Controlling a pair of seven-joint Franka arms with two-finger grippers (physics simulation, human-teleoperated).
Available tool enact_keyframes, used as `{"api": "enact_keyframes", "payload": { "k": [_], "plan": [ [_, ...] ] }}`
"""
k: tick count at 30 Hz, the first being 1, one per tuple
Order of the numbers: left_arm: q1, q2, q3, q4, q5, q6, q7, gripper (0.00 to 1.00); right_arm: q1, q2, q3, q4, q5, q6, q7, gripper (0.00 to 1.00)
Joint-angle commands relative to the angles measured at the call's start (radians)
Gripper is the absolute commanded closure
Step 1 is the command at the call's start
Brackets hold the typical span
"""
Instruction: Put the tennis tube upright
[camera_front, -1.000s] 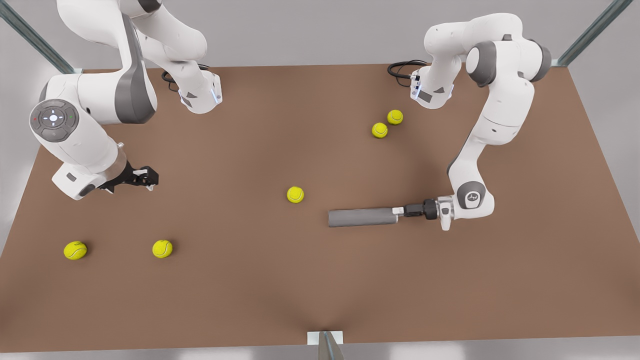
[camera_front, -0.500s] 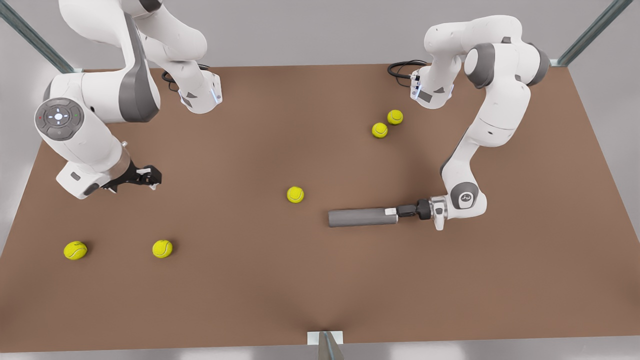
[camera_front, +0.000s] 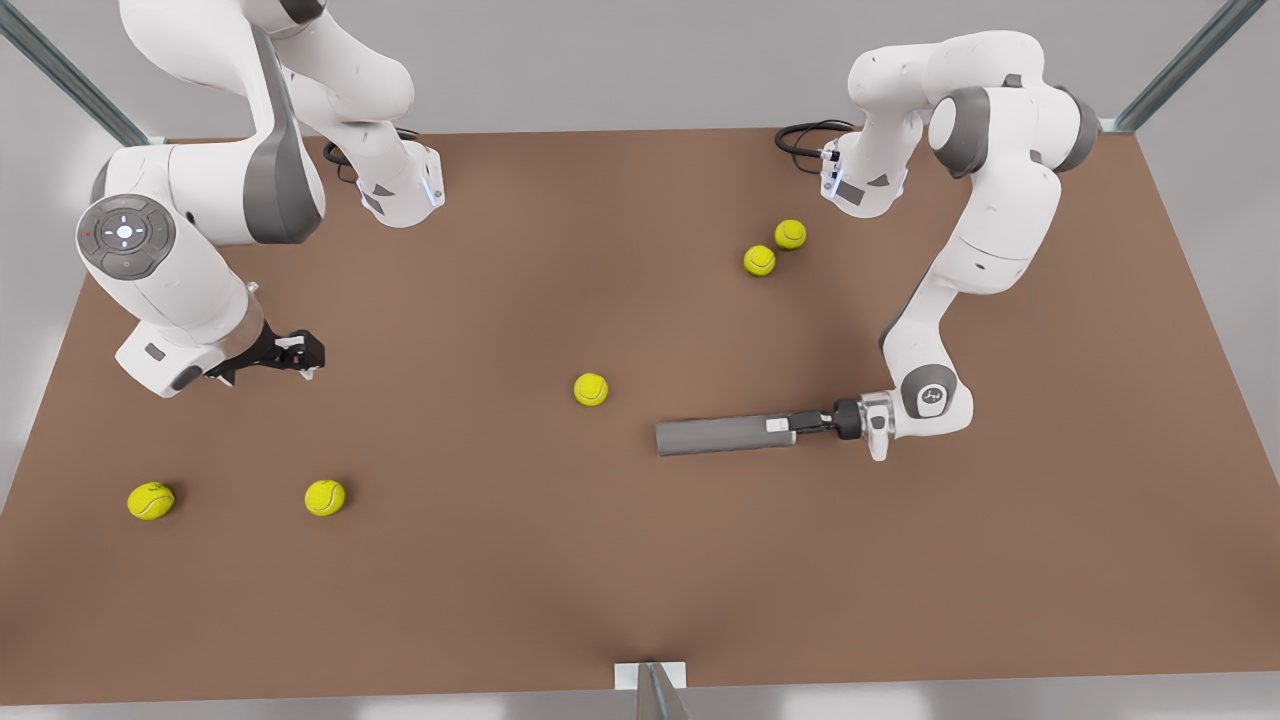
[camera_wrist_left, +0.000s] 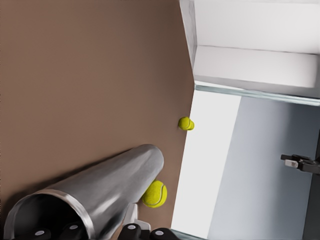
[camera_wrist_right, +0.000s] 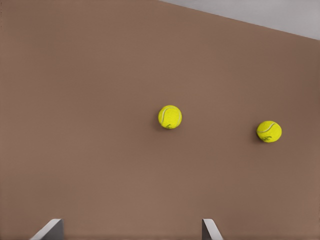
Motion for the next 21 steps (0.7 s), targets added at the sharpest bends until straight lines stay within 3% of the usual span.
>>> {"api": "enact_keyframes", "payload": {
  "k": [1, 21],
  "plan": [
    [0.001, 0.0, -0.003, 0.0, 0.0, 0.0, -0.002, 0.71, 0.0, 0.0, 0.0, 0.0, 0.0, 0.0, 0.0, 0.0],
    [0.015, -0.04, 0.001, 0.0, 0.033, -0.037, -0.006, 0.79, 0.002, 0.0, 0.0, 0.0, 0.002, 0.0, 0.0, 0.0]
  ]
}}
